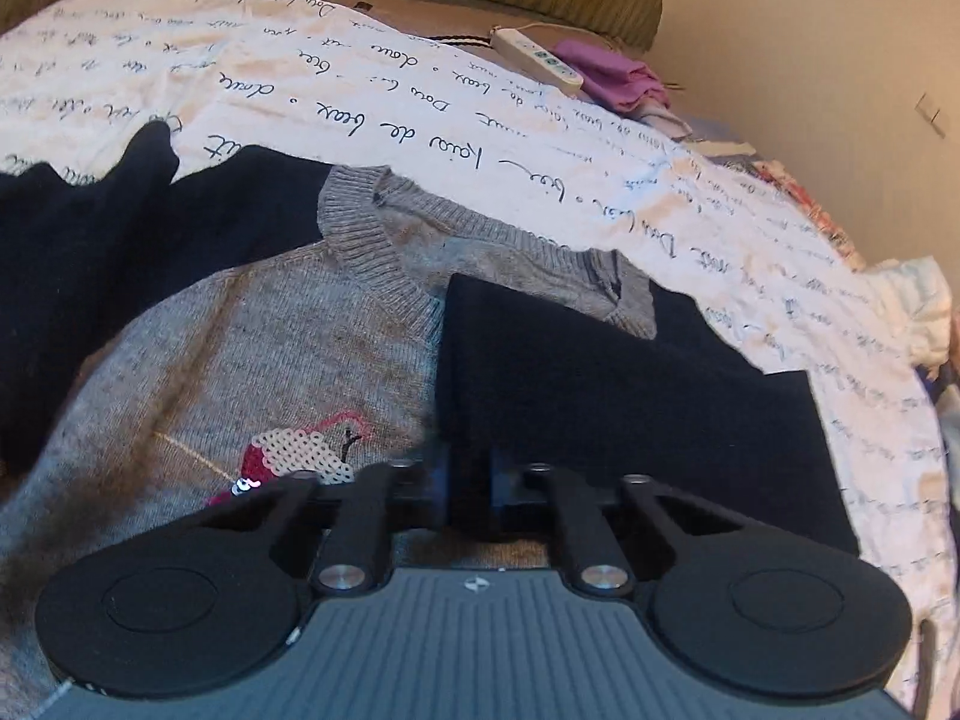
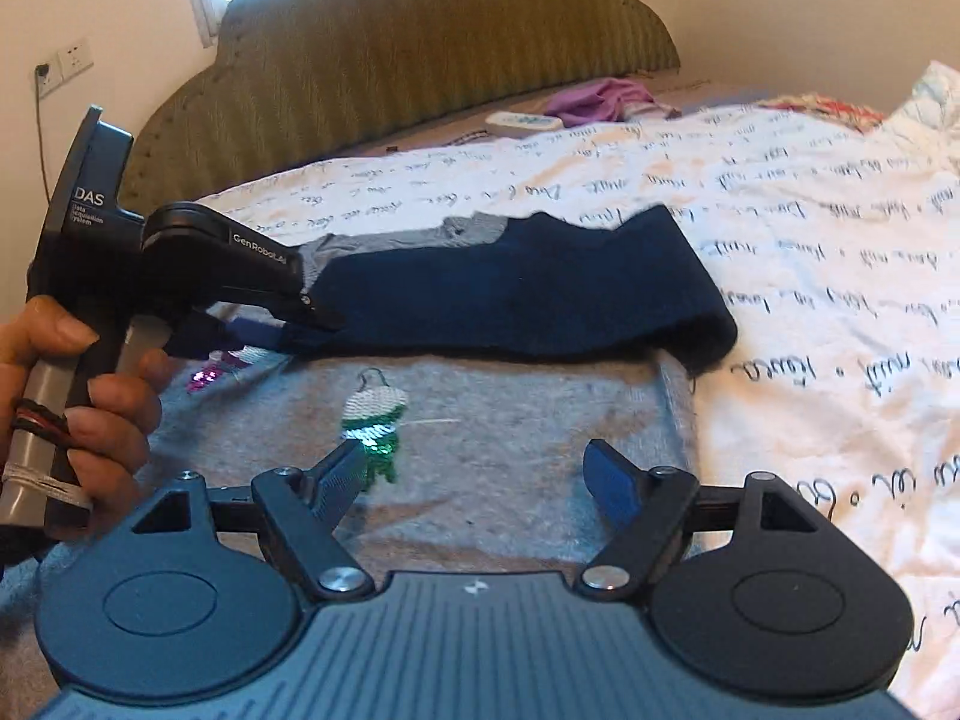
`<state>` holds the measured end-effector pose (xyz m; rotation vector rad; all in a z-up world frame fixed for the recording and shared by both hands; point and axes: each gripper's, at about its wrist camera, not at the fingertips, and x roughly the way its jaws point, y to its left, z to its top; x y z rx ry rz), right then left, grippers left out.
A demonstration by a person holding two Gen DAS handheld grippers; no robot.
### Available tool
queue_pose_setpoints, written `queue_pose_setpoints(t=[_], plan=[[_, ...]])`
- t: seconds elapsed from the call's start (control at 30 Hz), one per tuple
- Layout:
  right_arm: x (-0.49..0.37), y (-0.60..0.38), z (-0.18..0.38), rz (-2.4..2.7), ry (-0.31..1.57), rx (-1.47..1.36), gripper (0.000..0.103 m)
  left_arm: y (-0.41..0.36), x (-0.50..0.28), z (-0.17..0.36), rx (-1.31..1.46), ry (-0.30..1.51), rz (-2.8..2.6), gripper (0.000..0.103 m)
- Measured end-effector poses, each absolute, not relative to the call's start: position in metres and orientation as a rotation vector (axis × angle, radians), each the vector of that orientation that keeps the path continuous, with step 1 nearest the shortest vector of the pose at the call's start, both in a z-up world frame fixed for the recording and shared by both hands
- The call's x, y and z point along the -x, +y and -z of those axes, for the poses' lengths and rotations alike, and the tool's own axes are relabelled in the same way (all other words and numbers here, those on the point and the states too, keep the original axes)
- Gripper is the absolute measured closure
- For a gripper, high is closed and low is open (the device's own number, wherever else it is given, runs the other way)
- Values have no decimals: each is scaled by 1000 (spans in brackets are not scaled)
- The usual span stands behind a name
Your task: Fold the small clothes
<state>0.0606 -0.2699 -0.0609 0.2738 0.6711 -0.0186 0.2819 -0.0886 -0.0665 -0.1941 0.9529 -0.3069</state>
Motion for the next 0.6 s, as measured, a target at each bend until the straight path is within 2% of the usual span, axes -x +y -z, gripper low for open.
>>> queue_pose_setpoints(t=[0.23, 0.3, 0.37, 0.5, 0.6], plan=[[-63, -262, 70, 53, 700, -249, 22, -85, -273, 48, 70, 869, 291, 97], [-66, -258, 70, 60, 711, -245, 15, -75, -271, 39, 48, 828, 262, 97], [-69, -254, 73, 61, 727, -234, 0, -59, -272, 32, 43, 803, 232, 97], [-66, -235, 83, 111, 701, -119, 0, -32, -273, 31, 39, 814, 183, 97], [-64, -239, 84, 114, 686, -144, 0, -23, -270, 41, 0, 839, 168, 97]])
